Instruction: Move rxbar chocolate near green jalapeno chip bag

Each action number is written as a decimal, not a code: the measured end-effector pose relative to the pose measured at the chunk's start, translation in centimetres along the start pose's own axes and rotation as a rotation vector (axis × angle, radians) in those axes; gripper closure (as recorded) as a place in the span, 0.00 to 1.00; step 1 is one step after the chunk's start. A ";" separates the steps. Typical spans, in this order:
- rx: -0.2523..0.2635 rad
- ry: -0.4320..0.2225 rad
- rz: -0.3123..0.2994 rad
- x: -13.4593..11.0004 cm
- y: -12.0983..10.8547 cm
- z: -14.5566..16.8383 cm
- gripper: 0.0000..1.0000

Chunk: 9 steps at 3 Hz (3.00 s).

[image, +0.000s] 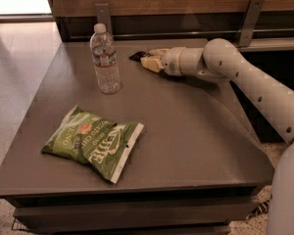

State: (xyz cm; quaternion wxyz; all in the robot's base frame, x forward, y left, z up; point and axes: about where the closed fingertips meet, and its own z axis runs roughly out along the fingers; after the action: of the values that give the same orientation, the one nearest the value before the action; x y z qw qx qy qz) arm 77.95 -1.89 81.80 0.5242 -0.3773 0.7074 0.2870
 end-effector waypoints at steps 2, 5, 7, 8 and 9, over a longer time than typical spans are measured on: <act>0.165 -0.063 -0.006 -4.6 -1.8 -12.3 1.00; 0.107 -0.076 -0.035 -5.9 1.6 -22.5 1.00; 0.033 0.037 -0.100 -6.4 9.9 -24.1 1.00; -0.013 0.088 -0.143 -6.9 15.6 -22.8 1.00; -0.054 0.125 -0.150 -6.7 20.7 -21.9 1.00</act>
Offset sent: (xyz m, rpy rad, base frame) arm -0.0665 -0.1550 0.1250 0.0344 -0.1336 -0.2470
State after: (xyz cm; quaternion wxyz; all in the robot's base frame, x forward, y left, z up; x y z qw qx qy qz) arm 50.32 -6.46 94.73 0.4885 -0.4603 0.7007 0.2418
